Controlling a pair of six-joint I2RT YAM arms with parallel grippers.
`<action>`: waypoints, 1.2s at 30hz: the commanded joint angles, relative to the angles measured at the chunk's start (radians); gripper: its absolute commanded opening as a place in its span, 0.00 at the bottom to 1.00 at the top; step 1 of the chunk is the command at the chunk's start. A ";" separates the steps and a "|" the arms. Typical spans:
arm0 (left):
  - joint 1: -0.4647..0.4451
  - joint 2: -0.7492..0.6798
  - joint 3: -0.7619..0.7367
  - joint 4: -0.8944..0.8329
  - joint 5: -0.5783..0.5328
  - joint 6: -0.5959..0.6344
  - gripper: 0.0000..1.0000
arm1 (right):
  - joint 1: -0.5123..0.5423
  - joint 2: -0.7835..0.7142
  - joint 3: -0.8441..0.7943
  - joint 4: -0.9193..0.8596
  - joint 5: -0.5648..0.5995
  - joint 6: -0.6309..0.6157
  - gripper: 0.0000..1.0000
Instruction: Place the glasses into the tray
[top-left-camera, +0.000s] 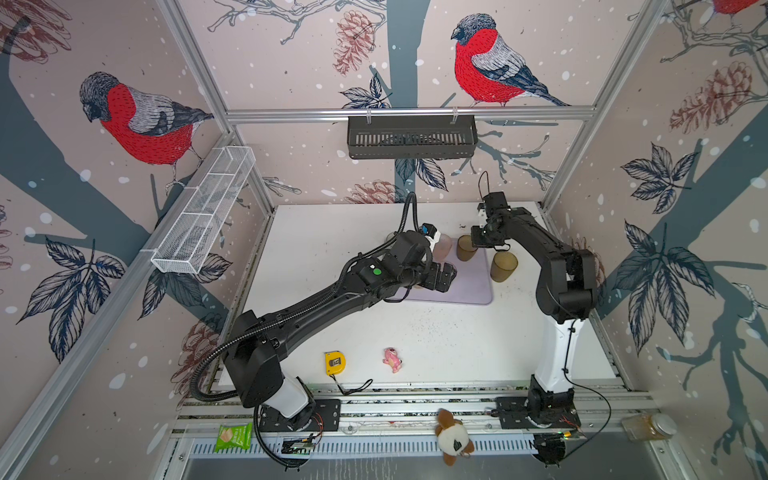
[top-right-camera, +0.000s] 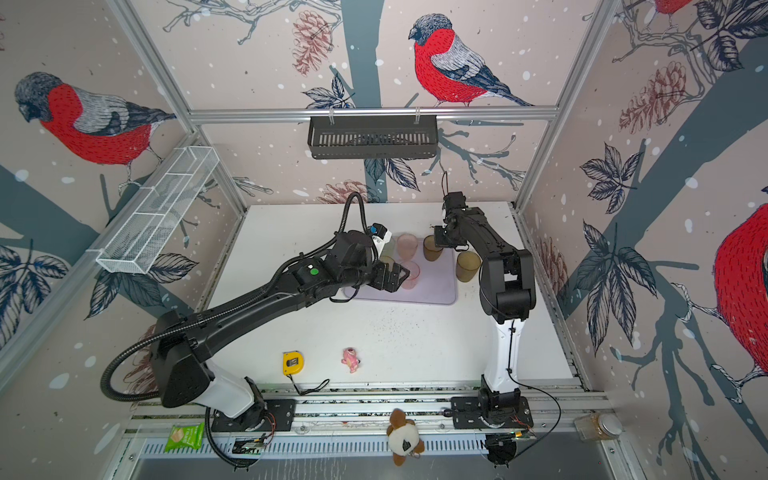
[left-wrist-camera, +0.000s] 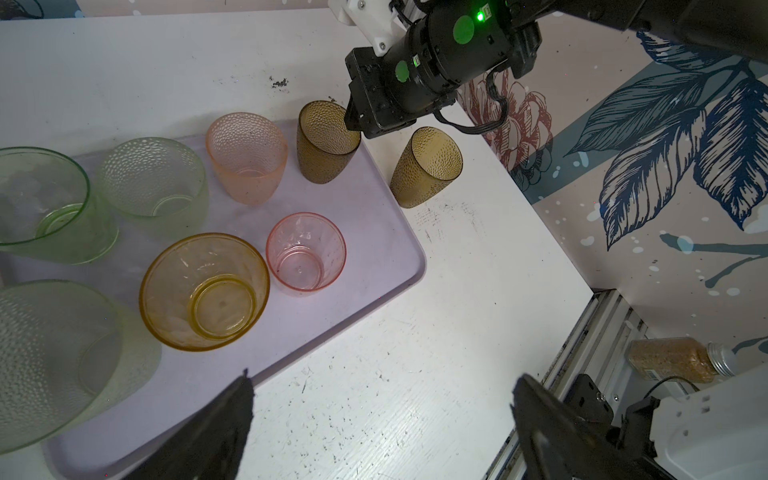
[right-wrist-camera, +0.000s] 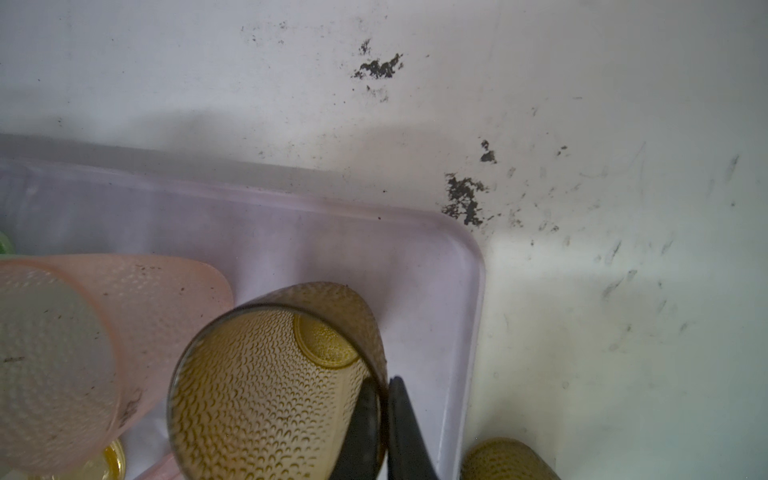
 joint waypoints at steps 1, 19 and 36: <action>0.000 -0.007 -0.002 0.007 -0.007 -0.004 0.97 | 0.002 -0.009 -0.006 0.002 0.006 0.015 0.06; -0.001 -0.011 -0.007 0.011 -0.009 -0.014 0.97 | 0.008 -0.053 -0.037 0.022 0.010 0.011 0.39; -0.001 -0.031 -0.030 0.024 -0.008 -0.014 0.97 | 0.009 -0.164 -0.087 0.022 0.032 0.027 0.54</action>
